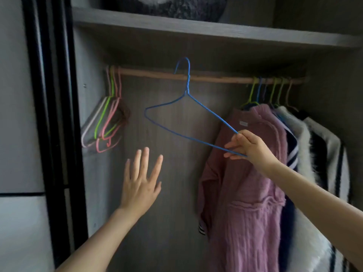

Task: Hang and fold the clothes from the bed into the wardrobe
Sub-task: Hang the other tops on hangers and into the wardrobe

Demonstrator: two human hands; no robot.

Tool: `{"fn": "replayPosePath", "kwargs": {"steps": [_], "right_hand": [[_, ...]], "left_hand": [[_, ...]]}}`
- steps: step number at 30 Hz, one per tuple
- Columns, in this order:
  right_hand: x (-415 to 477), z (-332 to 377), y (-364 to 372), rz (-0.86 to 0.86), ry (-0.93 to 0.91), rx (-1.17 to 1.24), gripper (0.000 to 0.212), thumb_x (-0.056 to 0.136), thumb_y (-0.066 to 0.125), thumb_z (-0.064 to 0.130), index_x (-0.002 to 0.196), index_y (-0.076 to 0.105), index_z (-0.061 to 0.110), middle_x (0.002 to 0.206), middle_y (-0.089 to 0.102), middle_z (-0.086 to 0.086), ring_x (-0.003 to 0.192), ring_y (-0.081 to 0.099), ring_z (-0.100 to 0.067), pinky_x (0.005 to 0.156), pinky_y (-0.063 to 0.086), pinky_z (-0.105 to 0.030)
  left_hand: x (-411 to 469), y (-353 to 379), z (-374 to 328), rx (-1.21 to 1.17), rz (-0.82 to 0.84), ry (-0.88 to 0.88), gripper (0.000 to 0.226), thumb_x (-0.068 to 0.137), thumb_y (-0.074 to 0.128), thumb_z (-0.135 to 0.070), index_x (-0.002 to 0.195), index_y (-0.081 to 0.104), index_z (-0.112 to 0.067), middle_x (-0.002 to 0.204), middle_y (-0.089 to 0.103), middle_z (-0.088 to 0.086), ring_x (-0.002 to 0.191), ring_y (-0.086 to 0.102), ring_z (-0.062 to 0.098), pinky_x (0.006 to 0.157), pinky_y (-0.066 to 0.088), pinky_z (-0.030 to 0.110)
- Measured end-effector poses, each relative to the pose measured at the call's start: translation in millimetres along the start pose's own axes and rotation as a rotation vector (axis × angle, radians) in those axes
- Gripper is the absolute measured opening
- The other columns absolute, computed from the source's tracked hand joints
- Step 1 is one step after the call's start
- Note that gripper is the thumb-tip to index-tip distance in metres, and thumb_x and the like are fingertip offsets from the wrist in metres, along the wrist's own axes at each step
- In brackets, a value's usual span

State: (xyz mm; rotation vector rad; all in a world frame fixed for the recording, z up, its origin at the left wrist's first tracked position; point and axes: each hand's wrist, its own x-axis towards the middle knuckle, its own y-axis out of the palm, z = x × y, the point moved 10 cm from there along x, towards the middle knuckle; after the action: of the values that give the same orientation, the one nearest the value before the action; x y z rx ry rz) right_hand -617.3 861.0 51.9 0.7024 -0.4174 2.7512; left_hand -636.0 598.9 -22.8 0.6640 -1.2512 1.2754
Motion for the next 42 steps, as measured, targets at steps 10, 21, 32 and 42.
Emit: {"fn": "replayPosePath", "kwargs": {"steps": [10,21,32,42], "right_hand": [[-159.8,-39.8,-201.8,-0.105,0.296,-0.059,0.052,0.065,0.065,0.052,0.081,0.050,0.004,0.063,0.067,-0.012,0.047,0.064,-0.029,0.042,0.051,-0.029],[-471.8,-17.0,-487.1,-0.672,0.492,-0.265,0.097,0.022,0.077,0.078,0.075,0.050,0.002,0.056,0.065,-0.009,0.031,0.054,-0.021,0.030,0.041,-0.022],[-834.5,36.9,-590.4,-1.257,0.799,-0.301,0.035,0.090,0.054,0.028,0.068,0.054,0.001,0.060,0.056,-0.017,0.034,0.051,-0.017,0.031,0.039,-0.021],[-945.5,-2.2,-639.8,-1.470,1.115,-0.422,0.031,0.094,0.054,0.029,0.078,0.056,0.002,0.067,0.059,-0.009,0.045,0.060,-0.017,0.038,0.043,-0.020]], "left_hand": [[9.6,50.9,-157.4,-0.453,0.449,-0.046,0.136,0.030,0.096,-0.032,0.144,0.022,-0.019,0.132,0.044,0.035,0.113,0.049,0.057,0.078,0.037,0.075],[-16.1,-101.7,-499.5,-1.024,0.401,0.301,0.113,0.027,0.096,-0.034,0.125,0.045,-0.010,0.082,0.059,0.016,0.073,0.055,0.033,0.054,0.048,0.041],[-122.9,-251.7,-813.5,-1.798,1.424,0.327,0.037,0.070,0.083,-0.021,0.095,0.057,-0.015,0.074,0.041,0.004,0.062,0.040,0.015,0.052,0.035,0.015],[-138.5,-284.2,-987.7,-1.853,1.530,0.083,0.037,0.093,0.057,-0.024,0.063,0.051,-0.002,0.060,0.045,0.008,0.063,0.043,0.023,0.057,0.028,0.035]]}}
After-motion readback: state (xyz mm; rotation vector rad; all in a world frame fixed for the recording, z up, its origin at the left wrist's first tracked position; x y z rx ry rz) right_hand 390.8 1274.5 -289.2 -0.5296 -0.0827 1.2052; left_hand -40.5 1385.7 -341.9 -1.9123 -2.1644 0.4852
